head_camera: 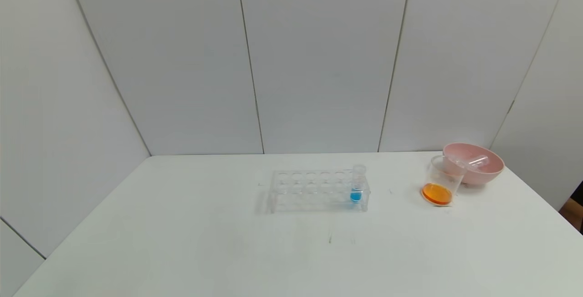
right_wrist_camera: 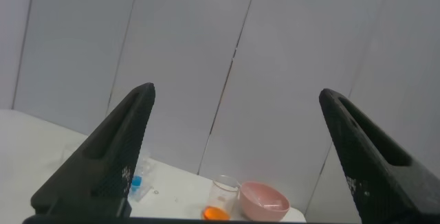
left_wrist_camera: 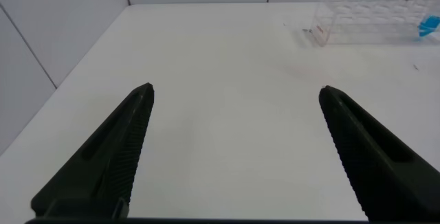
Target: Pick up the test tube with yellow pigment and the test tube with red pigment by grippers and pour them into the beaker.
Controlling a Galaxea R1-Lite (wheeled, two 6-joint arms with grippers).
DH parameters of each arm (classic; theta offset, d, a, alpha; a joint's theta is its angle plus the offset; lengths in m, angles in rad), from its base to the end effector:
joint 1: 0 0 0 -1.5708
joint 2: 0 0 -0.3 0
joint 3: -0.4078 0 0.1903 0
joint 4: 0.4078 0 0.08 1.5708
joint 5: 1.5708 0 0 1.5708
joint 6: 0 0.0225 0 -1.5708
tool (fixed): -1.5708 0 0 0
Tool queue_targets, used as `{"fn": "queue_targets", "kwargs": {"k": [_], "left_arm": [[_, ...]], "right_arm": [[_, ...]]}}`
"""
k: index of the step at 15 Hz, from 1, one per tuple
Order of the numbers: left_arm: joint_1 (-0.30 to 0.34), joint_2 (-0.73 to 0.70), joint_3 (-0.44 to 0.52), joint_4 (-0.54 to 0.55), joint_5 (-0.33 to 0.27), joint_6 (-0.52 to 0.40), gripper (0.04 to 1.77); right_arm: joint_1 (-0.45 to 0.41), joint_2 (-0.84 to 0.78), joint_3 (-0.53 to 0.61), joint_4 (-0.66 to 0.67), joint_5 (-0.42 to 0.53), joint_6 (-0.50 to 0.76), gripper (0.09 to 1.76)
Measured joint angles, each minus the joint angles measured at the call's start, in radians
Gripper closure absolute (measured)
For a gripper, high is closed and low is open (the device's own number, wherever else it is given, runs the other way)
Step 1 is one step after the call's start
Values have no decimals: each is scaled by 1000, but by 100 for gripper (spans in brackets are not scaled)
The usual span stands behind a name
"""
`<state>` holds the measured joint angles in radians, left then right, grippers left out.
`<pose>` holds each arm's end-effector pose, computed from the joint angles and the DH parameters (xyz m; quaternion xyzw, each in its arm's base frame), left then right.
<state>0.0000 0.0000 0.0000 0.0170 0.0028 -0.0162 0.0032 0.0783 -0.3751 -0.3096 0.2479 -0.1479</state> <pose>-0.0228 0.0001 0.0737 -0.0081 0.0085 0.0015 0.9999 -0.0705 0.0053 0.2048 -0.1063 -0.3044 0.0973 0.9416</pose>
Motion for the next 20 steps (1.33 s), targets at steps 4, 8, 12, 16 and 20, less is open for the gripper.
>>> {"fn": "queue_targets", "kwargs": {"k": [4,8,12,16,20], "left_arm": [[0,0,0,0,0,0,9],[0,0,0,0,0,0,9],[0,0,0,0,0,0,9],[0,0,0,0,0,0,9],[0,0,0,0,0,0,9]], "right_arm": [[1,-64,170,-18,-73,9,14],[1,-75,351,94,-141,27,14],[1,-77,366,343,-223,81,14],[1,-77,368,317,-228,101,14],[1,-78,373,317,-227,104,14]]}}
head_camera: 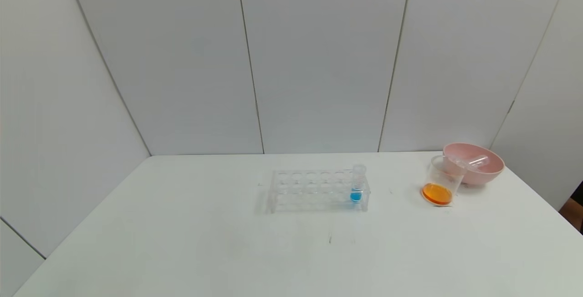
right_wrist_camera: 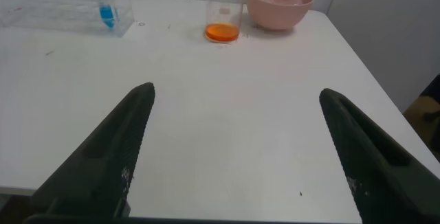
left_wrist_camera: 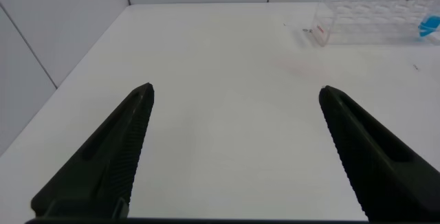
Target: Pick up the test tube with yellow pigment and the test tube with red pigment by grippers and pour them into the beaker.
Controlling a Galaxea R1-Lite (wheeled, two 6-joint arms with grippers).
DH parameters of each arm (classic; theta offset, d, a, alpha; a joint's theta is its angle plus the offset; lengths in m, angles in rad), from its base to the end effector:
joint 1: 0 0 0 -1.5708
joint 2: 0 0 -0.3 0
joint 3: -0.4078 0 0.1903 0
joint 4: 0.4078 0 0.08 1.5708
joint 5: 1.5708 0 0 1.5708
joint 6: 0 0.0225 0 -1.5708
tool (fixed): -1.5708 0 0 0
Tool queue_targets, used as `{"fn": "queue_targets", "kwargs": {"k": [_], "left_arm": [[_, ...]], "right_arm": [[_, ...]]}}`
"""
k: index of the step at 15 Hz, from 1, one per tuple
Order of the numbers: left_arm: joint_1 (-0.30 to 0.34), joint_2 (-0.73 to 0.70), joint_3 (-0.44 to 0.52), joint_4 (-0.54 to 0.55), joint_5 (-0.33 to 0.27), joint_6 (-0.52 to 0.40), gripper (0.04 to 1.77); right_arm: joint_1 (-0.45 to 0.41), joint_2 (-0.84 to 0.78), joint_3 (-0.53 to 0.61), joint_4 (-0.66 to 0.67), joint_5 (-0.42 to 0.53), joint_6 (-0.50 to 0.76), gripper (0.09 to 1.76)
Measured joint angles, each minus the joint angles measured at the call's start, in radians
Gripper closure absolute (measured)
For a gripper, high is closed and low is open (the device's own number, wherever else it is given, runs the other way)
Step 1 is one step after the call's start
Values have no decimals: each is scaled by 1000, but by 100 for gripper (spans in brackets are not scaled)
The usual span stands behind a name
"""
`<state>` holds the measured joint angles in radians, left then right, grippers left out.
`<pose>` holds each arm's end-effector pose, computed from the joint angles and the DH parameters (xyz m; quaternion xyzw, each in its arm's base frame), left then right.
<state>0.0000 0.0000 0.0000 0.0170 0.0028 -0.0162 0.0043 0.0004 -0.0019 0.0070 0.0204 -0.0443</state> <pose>-0.0228 0.0001 0.0737 -0.0081 0.0085 0.0015 0.9999 -0.0229 0.0004 0.0753 -0.0221 0.0025 0.0124 0.9997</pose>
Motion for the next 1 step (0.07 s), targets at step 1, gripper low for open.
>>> {"fn": "queue_targets", "kwargs": {"k": [1], "left_arm": [[0,0,0,0,0,0,9]], "right_arm": [[0,0,0,1,0,5,14]]}}
